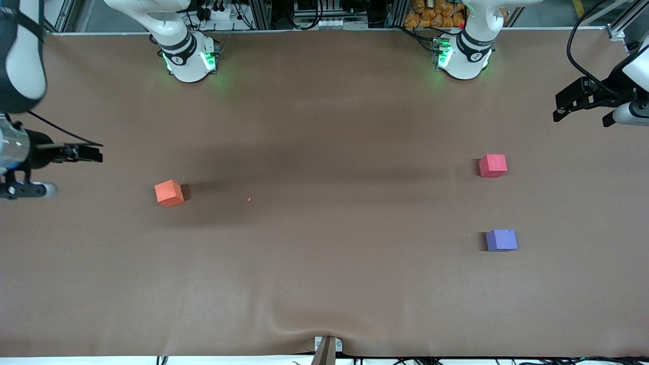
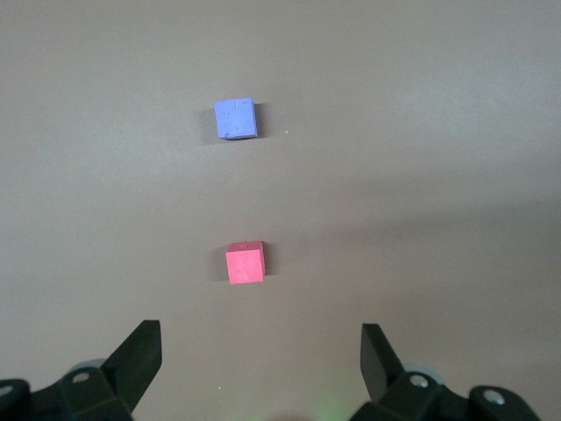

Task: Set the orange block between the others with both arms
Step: 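Lower the right gripper onto the orange cube and close it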

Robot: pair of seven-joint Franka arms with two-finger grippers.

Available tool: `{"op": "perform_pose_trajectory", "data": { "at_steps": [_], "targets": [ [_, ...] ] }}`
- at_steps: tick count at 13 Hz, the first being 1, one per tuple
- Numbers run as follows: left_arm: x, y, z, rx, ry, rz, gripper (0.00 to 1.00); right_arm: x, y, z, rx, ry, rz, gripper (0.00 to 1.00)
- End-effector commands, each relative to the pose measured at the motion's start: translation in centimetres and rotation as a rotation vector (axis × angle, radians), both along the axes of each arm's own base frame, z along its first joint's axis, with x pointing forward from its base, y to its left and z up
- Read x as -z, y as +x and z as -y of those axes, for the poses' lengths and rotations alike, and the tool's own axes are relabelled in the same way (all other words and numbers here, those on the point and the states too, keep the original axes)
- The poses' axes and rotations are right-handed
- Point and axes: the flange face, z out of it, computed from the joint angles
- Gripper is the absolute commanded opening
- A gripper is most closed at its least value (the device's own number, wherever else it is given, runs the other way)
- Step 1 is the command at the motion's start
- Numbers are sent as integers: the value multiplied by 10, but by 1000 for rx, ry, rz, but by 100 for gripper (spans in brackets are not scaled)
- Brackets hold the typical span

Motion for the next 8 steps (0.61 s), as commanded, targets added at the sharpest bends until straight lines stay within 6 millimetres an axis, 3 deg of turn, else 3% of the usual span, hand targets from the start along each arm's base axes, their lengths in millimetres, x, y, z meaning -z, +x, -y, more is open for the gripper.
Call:
{"op": "perform_pose_trajectory", "data": {
  "at_steps": [1, 3, 8],
  "targets": [
    [-3, 0, -2, 0, -13, 0, 100, 49, 11, -1, 10, -14, -53, 100],
    [-3, 0, -3, 0, -11, 1, 100, 94, 17, -3, 3, -12, -97, 100],
    [-4, -1, -1, 1, -11, 3, 100, 177, 18, -17, -18, -15, -203, 100]
  ]
}}
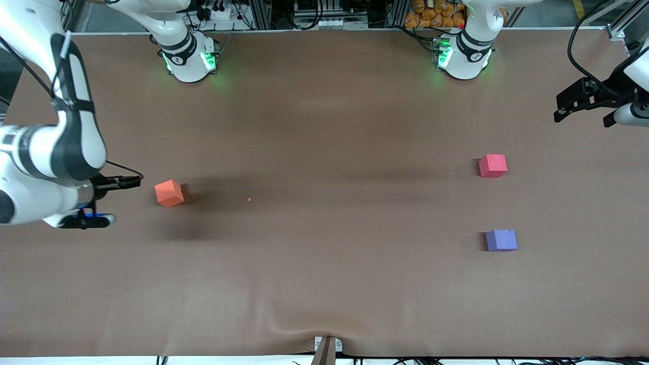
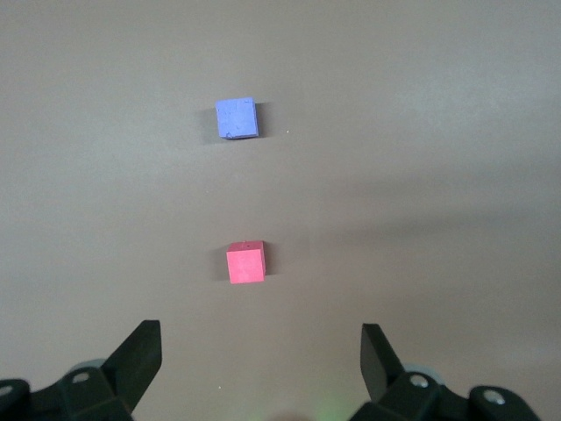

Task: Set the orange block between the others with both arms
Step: 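Lower the right gripper onto the orange cube and close it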

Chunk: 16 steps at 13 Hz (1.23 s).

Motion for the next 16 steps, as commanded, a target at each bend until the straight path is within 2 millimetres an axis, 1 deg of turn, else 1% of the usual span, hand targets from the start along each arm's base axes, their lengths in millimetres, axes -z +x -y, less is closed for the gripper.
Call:
{"op": "perform_pose_trajectory", "data": {
  "at_steps": [1, 3, 5, 6, 8, 9, 11, 14, 16],
  "targets": [
    [-4, -1, -2, 0, -10, 4, 100, 31, -4, -14, -14, -15, -16, 100],
    [-3, -1, -2, 0, -11, 3, 100, 50, -6, -23, -31, -15, -21, 100],
    [-4, 0, -1, 2, -13, 7, 100, 76, -4, -36, -56, -14, -25, 100],
    [-6, -1, 0, 3, -13, 12, 100, 92, -5, -38, -64, -12, -30, 100],
    [-4, 0, 1, 4, -10, 7, 100, 120, -8, -40, -72, -11, -26, 100],
    [-5, 0, 1, 5, -13, 9, 100, 130, -8, -44, -79, -11, -24, 100],
    [-5, -1, 0, 3, -11, 10, 100, 140, -7, -48, -88, -11, -20, 100],
    [-4, 0, -3, -3, -10, 7, 100, 147, -7, -47, -100, -4, -22, 100],
    [-4, 0, -3, -3, -10, 7, 100, 153, -5, -45, -161, 29, -8, 100]
  ]
}}
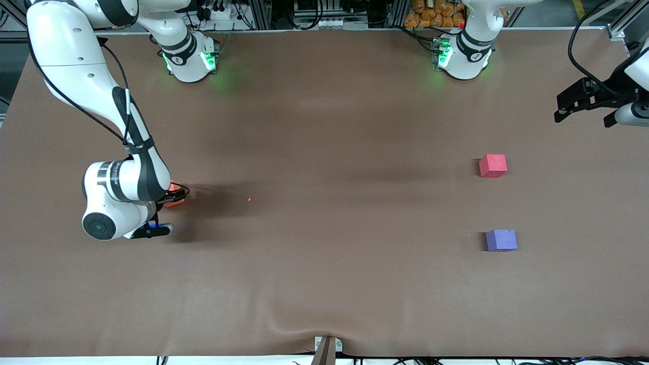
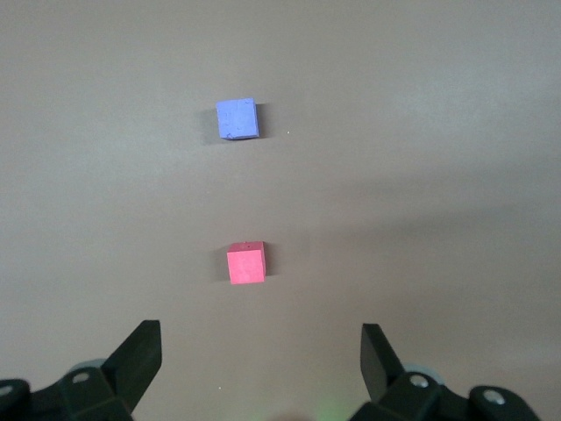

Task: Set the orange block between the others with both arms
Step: 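Lower the right gripper onto the orange cube and close it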

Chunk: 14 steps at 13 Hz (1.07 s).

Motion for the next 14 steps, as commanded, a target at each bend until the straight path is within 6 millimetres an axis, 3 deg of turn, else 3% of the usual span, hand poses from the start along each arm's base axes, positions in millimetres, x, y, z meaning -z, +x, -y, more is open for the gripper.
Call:
{"op": "perform_pose_trajectory", "data": {
  "at_steps": [1, 2, 6, 9, 11, 13, 14],
  "targets": [
    [-3, 0, -2, 0, -10, 4, 100, 9, -1, 5, -73, 32, 15, 100],
    [-3, 0, -3, -2, -8, 6, 100, 12, -3, 7, -74, 35, 16, 100],
    [-3, 0, -3, -2, -8, 6, 100, 13, -4, 8, -74, 36, 7, 61],
    [-3, 1, -9, -14, -11, 4, 100, 9, -3, 6, -74, 35, 13, 55],
    [-3, 1, -9, -14, -11, 4, 100, -8, 6, -3, -84, 35, 48, 55],
    [-3, 1, -9, -14, -11, 4, 100, -29, 15, -27, -115, 40, 94, 55],
    [-3, 1, -9, -14, -11, 4, 100, -38, 16, -48, -127, 47, 111, 56]
  ]
}}
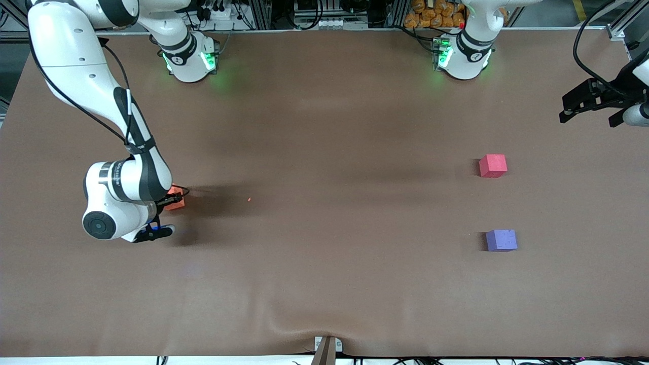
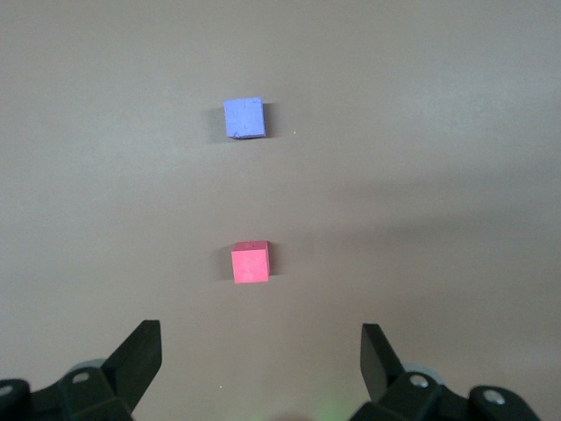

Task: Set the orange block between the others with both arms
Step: 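Carry the orange cube with the right gripper toward the table middle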

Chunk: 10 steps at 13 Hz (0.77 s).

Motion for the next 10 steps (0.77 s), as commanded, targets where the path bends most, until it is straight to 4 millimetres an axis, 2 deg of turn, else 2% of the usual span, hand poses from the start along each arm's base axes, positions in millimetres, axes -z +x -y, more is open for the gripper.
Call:
{"op": "perform_pose_trajectory", "data": {
  "at_steps": [1, 4, 7, 10],
  "targets": [
    [-3, 0, 0, 3, -11, 4, 100, -34, 3, -62, 1, 53, 52, 56],
    [-3, 0, -1, 2, -11, 4, 100, -35, -9, -133, 169, 193, 13, 56],
    [-3, 0, -1, 2, -11, 4, 100, -35, -31, -218, 273, 316, -41, 56],
    [-3, 0, -1, 2, -11, 4, 100, -39, -45, -289, 394, 352, 10, 61]
  ]
}}
